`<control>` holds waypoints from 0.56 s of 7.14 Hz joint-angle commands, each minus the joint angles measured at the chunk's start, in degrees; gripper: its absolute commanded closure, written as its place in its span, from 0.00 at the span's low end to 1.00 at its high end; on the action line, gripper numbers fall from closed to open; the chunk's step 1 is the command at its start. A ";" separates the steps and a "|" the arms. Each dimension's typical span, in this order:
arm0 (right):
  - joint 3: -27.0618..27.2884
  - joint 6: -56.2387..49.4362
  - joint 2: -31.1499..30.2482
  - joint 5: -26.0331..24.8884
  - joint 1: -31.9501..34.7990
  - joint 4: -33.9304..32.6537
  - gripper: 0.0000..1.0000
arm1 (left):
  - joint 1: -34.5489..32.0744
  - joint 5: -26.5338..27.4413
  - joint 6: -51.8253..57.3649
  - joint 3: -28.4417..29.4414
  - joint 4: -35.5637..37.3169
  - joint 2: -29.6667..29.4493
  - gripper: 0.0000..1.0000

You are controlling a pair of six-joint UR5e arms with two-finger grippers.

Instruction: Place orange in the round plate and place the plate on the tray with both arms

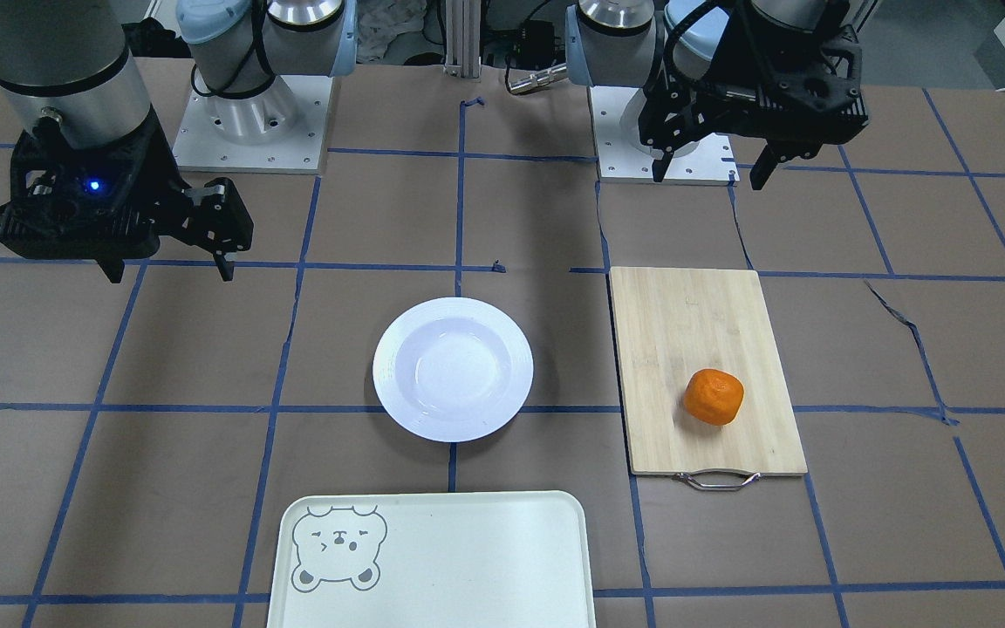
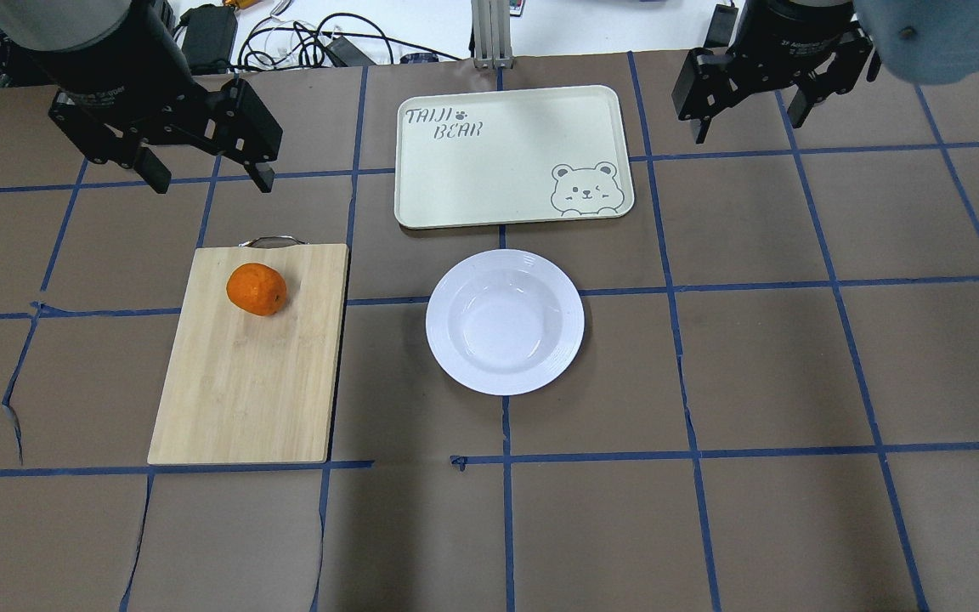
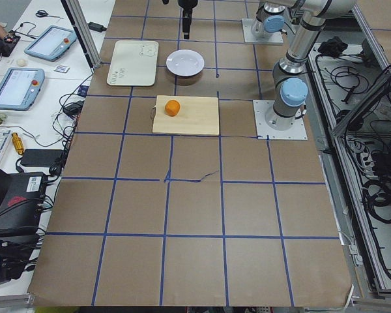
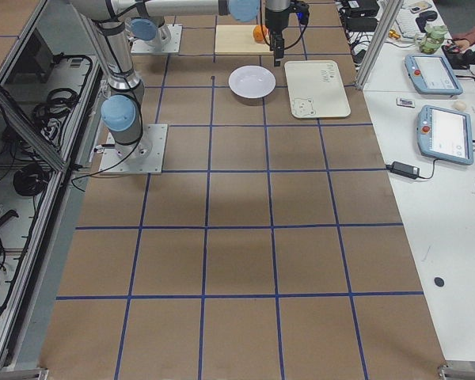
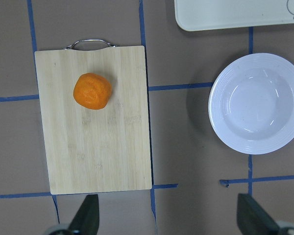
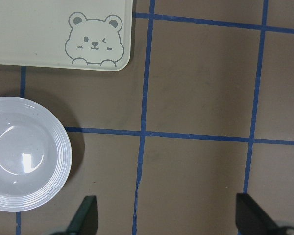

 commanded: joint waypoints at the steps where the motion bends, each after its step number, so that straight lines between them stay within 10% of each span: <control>1: -0.10 0.13 -0.29 0.12 -0.25 -0.11 0.00 | 0.12 0.00 0.00 0.09 0.00 0.03 0.00; 4: 0.07 0.14 -0.21 0.03 -0.25 -1.08 0.00 | 0.12 0.00 0.00 0.18 0.00 0.03 0.00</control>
